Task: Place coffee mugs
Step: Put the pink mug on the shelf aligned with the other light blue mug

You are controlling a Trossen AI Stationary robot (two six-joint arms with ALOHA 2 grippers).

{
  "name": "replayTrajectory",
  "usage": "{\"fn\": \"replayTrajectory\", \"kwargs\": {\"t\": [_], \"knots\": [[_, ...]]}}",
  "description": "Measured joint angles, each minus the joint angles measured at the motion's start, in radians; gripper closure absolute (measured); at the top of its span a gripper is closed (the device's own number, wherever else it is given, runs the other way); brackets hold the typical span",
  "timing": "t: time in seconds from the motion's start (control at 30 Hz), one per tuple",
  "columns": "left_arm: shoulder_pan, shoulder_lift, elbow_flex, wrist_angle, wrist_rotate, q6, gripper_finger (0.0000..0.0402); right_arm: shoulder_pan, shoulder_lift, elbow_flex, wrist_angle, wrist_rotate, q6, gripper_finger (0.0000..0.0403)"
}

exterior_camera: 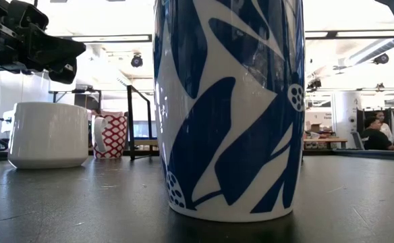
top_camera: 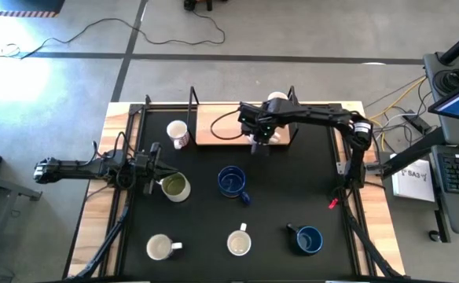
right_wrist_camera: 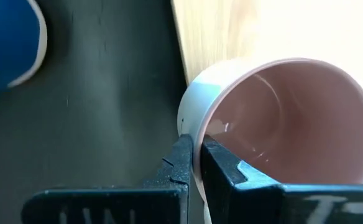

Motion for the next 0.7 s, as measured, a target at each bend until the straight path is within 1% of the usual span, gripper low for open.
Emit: {"fn": "replayTrajectory", "kwargs": {"t": [0.27, 0.7], "knots": [[0.000, 0.000, 0.000, 0.000, 0.000, 0.000, 0.0402, -0.013, -0.041, 0.001, -0.048, 0.004, -0.118, 0.0390], [0.000, 0.000, 0.000, 0.000, 0.000, 0.000, 0.0402, -0.059, -0.044, 0.001, -0.129, 0.006, -0.248, 0.0390]]}}
